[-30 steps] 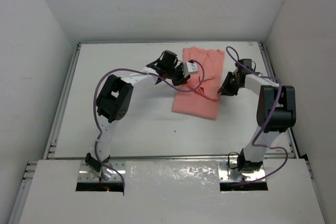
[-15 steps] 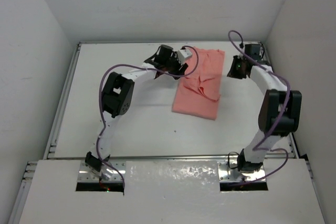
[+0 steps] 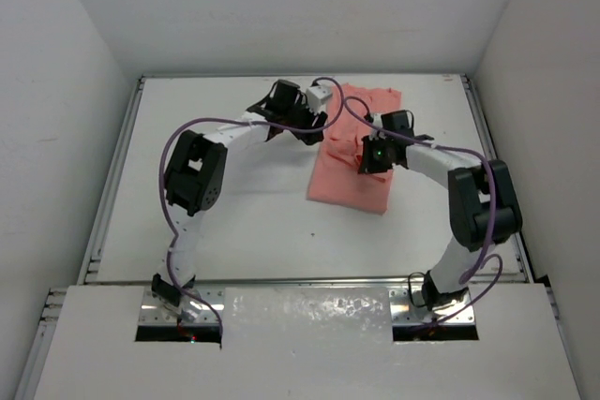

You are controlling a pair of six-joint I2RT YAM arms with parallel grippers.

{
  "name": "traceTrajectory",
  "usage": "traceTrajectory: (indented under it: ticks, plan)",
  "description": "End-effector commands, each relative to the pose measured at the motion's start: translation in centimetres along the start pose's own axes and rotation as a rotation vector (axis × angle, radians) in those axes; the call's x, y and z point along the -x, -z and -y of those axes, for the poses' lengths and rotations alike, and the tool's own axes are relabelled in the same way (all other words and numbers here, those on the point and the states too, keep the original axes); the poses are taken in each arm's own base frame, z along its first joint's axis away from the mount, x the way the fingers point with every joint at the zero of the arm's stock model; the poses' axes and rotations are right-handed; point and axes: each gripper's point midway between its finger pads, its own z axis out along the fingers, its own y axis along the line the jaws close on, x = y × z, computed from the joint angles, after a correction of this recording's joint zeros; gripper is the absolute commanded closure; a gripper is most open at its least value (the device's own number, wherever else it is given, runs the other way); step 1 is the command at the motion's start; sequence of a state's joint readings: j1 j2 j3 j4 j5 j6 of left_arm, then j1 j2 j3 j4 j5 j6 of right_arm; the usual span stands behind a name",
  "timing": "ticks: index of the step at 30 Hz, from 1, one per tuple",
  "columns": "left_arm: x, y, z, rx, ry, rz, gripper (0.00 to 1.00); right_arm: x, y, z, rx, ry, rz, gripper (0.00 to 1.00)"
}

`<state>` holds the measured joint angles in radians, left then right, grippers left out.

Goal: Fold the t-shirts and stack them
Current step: Fold the folded rectangular tshirt in 1/3 of the way

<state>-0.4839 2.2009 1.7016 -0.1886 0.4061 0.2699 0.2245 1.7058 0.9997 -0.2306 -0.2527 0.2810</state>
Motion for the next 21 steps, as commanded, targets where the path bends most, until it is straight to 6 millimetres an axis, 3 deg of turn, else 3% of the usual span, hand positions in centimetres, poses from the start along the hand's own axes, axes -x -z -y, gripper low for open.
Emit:
traceTrajectory:
  ticks: [1, 6, 9, 15, 21]
  plan:
    - [0.0, 2.1, -0.3, 0.028, 0.061, -0.005, 0.49, 1.7, -1.1, -2.1, 0.084, 0.031, 0.031, 1.00]
    - [-2.1, 2.5, -0.5, 0.034, 0.087, -0.038, 0.49, 1.6, -0.9, -3.4, 0.108, 0.077, 0.064, 1.00]
    - [-2.9, 2.5, -0.4, 0.032, 0.090, -0.053, 0.49, 1.3, -1.8, -2.1, 0.043, 0.054, 0.046, 1.00]
    - [-2.0, 2.9, -0.5, 0.038, 0.087, -0.036, 0.49, 0.3, -4.5, -0.3, -0.023, 0.054, -0.038, 1.00]
    - [-2.0, 2.9, -0.6, 0.042, 0.080, -0.040, 0.49, 2.5, -4.8, 1.1, -0.110, 0.092, -0.005, 1.00]
